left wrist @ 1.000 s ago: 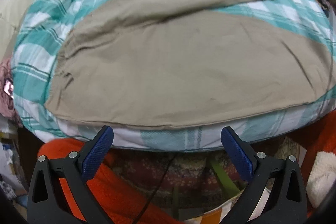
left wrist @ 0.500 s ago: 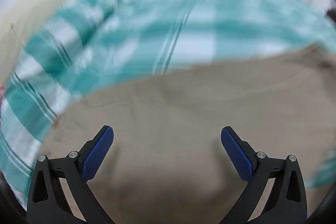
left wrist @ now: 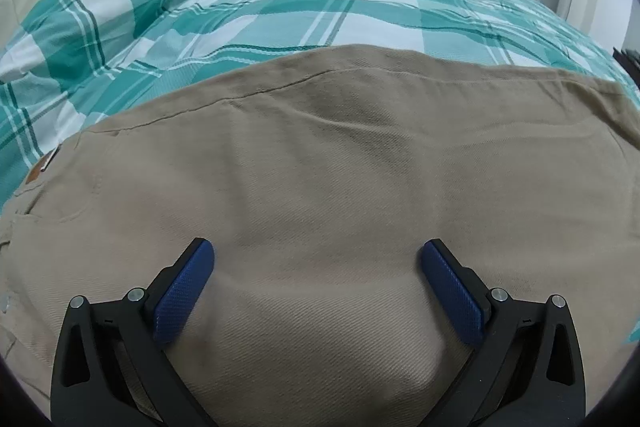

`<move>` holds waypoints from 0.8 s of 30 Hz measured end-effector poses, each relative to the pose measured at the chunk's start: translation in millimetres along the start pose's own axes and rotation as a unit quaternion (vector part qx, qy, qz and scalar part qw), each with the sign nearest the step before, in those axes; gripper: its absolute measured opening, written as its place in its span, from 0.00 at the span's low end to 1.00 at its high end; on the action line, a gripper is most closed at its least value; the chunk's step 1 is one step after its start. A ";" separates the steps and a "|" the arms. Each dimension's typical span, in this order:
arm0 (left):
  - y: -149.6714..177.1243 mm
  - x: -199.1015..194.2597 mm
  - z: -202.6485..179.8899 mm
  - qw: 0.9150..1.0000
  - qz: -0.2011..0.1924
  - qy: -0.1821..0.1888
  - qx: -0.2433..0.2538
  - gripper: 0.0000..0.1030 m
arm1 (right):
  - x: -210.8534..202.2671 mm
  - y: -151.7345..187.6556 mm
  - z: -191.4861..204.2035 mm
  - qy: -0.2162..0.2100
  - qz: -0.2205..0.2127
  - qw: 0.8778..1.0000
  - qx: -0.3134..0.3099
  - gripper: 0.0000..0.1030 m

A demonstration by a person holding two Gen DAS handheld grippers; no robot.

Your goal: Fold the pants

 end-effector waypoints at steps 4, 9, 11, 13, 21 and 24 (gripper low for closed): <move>0.5 0.2 -3.1 1.000 -0.003 -0.001 0.000 0.99 | -31.4 -5.7 -102.7 0.014 -0.047 0.988 0.143 0.21; 1.2 -0.3 -3.8 1.000 -0.006 -0.003 0.001 0.99 | -1.2 7.9 -98.1 -0.138 0.005 0.975 0.177 0.32; 1.1 -0.2 -3.8 1.000 -0.005 -0.003 0.001 0.99 | 4.1 2.5 -79.5 -0.132 -0.006 0.977 0.165 0.18; 1.2 0.0 -3.9 1.000 -0.005 -0.003 0.001 0.99 | -5.0 -2.8 -64.2 -0.112 -0.023 0.984 0.139 0.03; -1.0 0.7 -4.9 1.000 0.002 -0.004 0.003 0.99 | -31.3 36.6 -104.1 0.021 -0.026 0.993 0.109 0.40; -2.9 -0.3 -6.1 1.000 0.008 -0.010 0.007 0.99 | -78.4 55.3 -93.5 0.035 -0.066 0.994 0.084 0.58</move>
Point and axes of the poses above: each gripper's, at about its wrist camera, not at the fingertips, and x roughly the way its jaws point, z to its left, y to its underside, the point moved 2 cm from there along x, roughly the way its jaws point, and after that the axes turned 2 degrees about z, right-handed, at the moved point
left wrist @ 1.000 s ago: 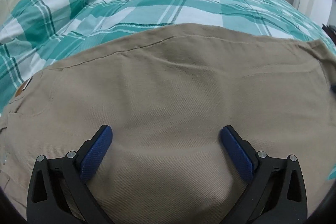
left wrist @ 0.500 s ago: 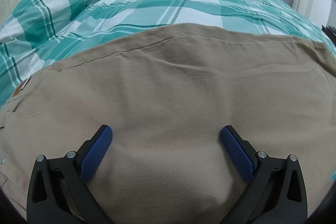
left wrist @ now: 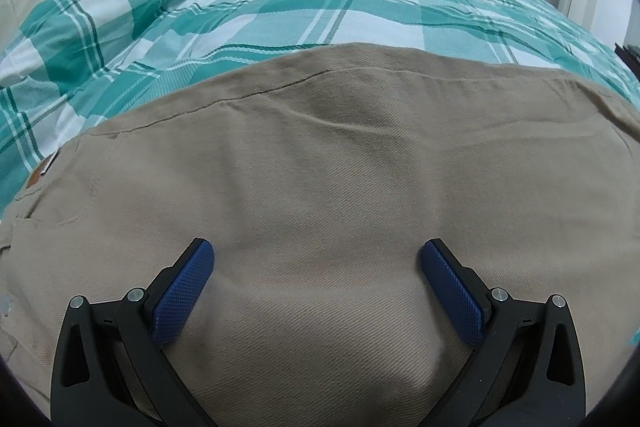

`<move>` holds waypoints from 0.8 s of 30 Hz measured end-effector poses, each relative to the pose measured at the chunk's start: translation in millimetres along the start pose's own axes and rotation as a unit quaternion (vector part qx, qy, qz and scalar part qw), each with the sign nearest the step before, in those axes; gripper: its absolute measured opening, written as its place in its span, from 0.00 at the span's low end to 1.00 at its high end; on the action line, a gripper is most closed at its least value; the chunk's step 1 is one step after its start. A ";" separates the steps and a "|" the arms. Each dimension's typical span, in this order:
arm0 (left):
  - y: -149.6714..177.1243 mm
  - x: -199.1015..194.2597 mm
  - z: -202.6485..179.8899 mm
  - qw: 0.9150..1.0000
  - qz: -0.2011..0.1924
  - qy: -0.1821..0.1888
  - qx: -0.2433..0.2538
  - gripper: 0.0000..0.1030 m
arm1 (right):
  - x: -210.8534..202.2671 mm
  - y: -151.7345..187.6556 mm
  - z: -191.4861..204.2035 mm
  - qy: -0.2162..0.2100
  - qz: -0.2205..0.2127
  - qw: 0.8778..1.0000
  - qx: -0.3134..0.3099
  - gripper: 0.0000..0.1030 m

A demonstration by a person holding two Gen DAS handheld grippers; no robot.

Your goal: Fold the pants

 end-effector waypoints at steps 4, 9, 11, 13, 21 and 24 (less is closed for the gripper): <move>-1.3 -3.4 -2.0 1.000 0.006 -0.013 0.002 1.00 | -79.2 84.5 40.1 -0.204 0.066 0.974 -0.072 0.60; 1.4 -34.5 -6.1 0.999 0.050 -0.003 0.010 0.98 | -117.7 237.1 65.6 -0.197 0.164 0.947 -0.193 0.61; 14.1 -72.6 -14.9 0.997 0.047 0.056 0.035 0.99 | -120.2 258.8 32.7 -0.119 0.142 0.966 -0.179 0.50; 35.3 -104.4 -32.5 0.988 0.057 0.121 0.074 0.99 | -129.9 256.4 -14.4 -0.025 0.089 0.988 -0.126 0.49; 159.0 -156.6 -109.4 0.968 0.051 0.137 0.206 0.99 | -165.9 250.4 10.7 0.009 0.016 0.997 -0.073 0.64; 134.6 -161.9 -92.0 0.971 0.069 0.151 0.171 0.99 | -170.7 260.6 71.4 -0.040 0.024 0.992 -0.117 0.66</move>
Point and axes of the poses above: each gripper's, at about its wrist camera, not at the fingertips, and x roughly the way its jaws point, z to its left, y to its underside, the point moved 2 cm from there along x, roughly the way its jaws point, and after that the axes turned 2 degrees about z, right-handed, at the moved point
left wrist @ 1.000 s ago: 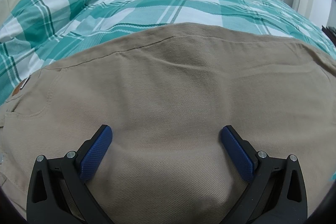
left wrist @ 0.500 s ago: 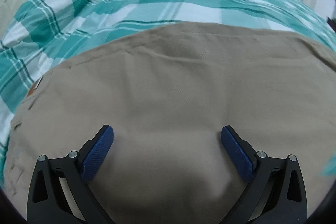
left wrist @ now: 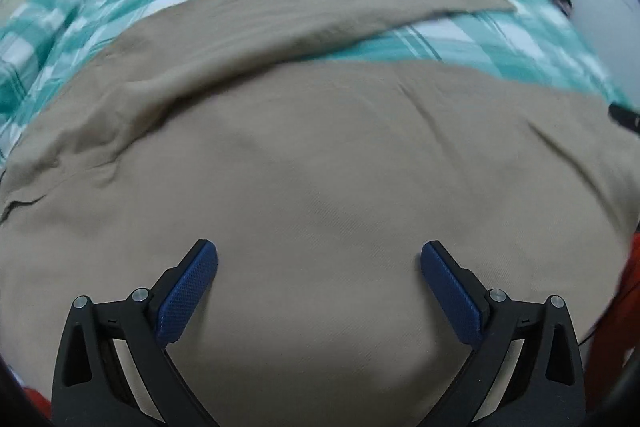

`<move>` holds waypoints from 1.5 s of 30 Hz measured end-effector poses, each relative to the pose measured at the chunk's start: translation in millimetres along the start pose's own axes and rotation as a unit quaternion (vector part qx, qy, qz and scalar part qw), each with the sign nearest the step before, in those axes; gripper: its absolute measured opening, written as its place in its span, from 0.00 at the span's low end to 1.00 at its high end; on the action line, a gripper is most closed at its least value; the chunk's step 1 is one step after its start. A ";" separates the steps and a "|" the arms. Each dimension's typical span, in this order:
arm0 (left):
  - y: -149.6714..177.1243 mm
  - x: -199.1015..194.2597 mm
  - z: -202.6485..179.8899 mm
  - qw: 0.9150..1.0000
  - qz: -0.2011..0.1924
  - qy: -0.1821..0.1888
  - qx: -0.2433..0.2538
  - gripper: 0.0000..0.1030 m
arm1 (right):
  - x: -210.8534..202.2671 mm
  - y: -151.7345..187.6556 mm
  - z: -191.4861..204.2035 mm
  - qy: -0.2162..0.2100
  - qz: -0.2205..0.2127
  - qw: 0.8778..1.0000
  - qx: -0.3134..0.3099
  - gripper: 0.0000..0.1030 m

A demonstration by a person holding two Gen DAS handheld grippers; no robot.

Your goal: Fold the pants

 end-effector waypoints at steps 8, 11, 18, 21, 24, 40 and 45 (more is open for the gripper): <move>-75.9 18.5 117.4 0.991 -0.067 -0.095 -0.062 0.99 | 35.2 -23.7 128.9 -0.035 -0.029 0.995 -0.094 0.84; -60.3 76.7 155.1 0.995 -0.039 -0.045 -0.085 1.00 | 87.0 -19.7 139.7 -0.034 -0.002 0.996 -0.082 0.85; -60.0 71.0 158.7 0.993 -0.051 -0.022 -0.102 1.00 | 126.3 1.5 146.4 -0.024 0.005 0.995 -0.097 0.94; -56.1 68.3 161.3 0.993 -0.051 -0.019 -0.104 1.00 | 127.6 1.3 144.9 -0.035 0.006 0.995 -0.092 0.96; -57.4 65.9 162.0 0.993 -0.051 -0.019 -0.104 1.00 | 124.8 1.5 145.8 -0.027 0.006 0.995 -0.097 0.96; -58.8 66.8 163.3 0.993 -0.050 -0.020 -0.103 1.00 | 126.5 1.4 145.5 -0.002 0.023 0.993 -0.113 1.00; -58.8 66.7 163.3 0.993 -0.050 -0.020 -0.103 1.00 | 127.3 1.6 145.8 0.002 0.024 0.993 -0.116 1.00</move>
Point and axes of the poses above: each gripper's, at about its wrist camera, not at the fingertips, and x roughly the way its jaws point, z to its left, y to its underside, the point moved 2 cm from there along x, roughly the way its jaws point, and after that the axes turned 2 degrees about z, right-handed, at the moved point
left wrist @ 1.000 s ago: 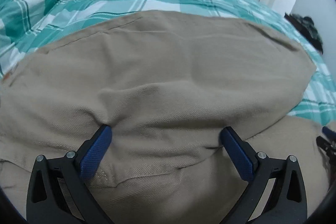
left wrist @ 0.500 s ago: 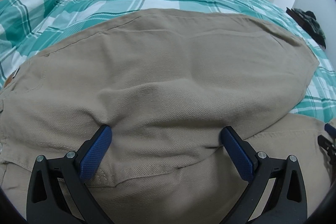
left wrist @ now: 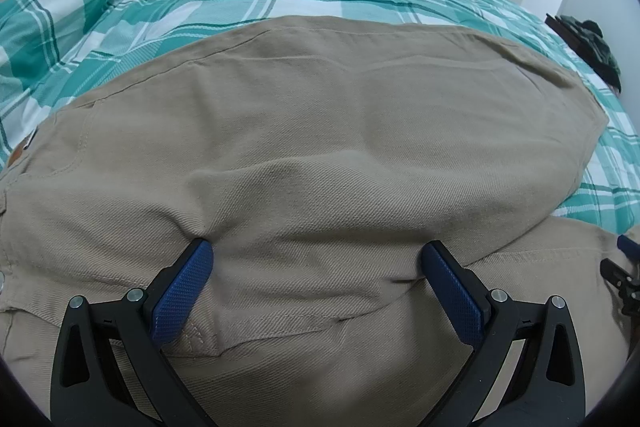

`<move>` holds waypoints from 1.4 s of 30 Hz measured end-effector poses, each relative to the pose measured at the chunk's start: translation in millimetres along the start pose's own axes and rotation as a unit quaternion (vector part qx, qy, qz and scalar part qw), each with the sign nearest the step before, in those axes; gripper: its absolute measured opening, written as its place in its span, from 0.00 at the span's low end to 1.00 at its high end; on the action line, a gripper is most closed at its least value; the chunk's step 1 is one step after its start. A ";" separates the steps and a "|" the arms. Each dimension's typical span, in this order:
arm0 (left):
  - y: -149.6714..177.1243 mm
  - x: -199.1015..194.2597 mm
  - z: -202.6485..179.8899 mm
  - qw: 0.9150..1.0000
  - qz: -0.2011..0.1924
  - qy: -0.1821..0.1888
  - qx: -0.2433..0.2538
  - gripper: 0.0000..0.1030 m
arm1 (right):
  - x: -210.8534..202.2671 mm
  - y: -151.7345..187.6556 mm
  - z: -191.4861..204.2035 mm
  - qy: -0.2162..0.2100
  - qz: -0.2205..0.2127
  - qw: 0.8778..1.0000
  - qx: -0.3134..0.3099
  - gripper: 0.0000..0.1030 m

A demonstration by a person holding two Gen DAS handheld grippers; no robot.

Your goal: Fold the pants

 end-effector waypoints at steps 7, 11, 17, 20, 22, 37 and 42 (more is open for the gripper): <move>-0.1 -0.1 0.0 1.000 0.000 0.000 0.000 1.00 | -0.1 0.6 0.0 0.001 -0.001 1.000 -0.001 1.00; -0.2 0.0 0.1 1.000 0.000 0.000 0.000 1.00 | -0.8 1.5 -1.5 -0.003 -0.008 1.000 0.002 1.00; -0.2 -0.1 0.2 1.000 0.000 0.000 0.000 1.00 | -1.7 1.4 -2.5 -0.007 -0.013 1.000 0.005 1.00; -0.3 -0.1 0.2 1.000 0.000 0.000 0.000 1.00 | -1.9 1.1 -2.9 -0.008 -0.014 1.000 0.006 1.00; -0.3 -0.2 0.1 1.000 0.001 0.000 0.000 1.00 | -2.0 1.3 -3.6 -0.011 -0.014 1.000 0.008 1.00; -0.6 -0.4 0.5 1.000 0.001 0.000 0.000 1.00 | -2.5 2.0 -4.4 -0.014 -0.019 1.000 0.010 1.00; -0.9 -0.4 0.4 1.000 0.001 0.000 0.000 1.00 | -2.7 2.4 -4.4 -0.014 -0.021 1.000 0.010 1.00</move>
Point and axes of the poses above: each gripper's, at about its wrist camera, not at the fingertips, and x roughly the way its jaws point, z to its left, y to its underside, the point moved 2 cm from there along x, roughly the way its jaws point, and after that the axes turned 2 degrees about z, right-handed, at the moved point
